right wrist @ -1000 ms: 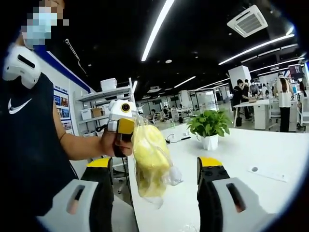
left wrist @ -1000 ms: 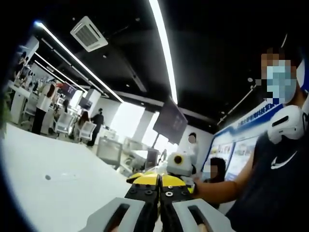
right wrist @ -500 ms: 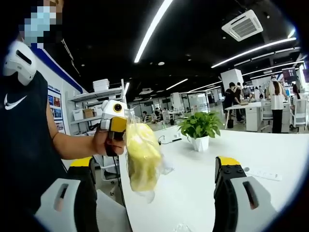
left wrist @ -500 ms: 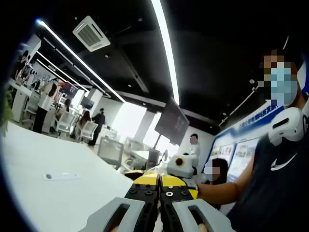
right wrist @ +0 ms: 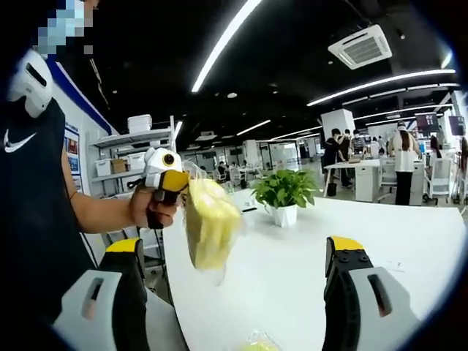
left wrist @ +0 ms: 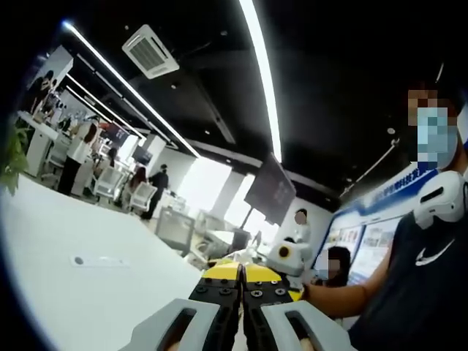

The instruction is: Compare the silicone blocks by pressing each to a similar depth, holding the contact briefly, and releasing to observe deformation and rebound differences across the visible hardness samples.

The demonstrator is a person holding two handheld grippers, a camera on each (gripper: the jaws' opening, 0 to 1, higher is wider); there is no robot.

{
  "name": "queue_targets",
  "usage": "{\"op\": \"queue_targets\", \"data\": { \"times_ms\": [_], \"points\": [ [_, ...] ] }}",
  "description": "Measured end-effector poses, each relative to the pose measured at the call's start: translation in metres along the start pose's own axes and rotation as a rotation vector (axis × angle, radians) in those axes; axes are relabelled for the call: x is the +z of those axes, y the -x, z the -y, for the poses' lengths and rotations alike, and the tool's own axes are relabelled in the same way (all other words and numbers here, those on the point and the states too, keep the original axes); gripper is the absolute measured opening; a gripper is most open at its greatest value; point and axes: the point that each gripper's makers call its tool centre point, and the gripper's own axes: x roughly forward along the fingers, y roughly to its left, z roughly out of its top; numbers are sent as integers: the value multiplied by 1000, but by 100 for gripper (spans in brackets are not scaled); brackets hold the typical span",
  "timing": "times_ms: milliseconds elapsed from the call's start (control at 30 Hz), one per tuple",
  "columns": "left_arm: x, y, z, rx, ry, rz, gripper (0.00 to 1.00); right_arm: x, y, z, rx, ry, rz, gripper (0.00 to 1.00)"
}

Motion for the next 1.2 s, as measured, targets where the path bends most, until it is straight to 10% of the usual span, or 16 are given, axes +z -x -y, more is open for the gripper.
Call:
{"op": "queue_targets", "data": {
  "times_ms": [667,1200],
  "points": [
    [-3,11,-18,55,72,42,0,-76,91,41,-299,49,-79,96],
    [-9,20,-28,85,121,70,0,-132,132,44,-394,9,-132,97]
  ]
}}
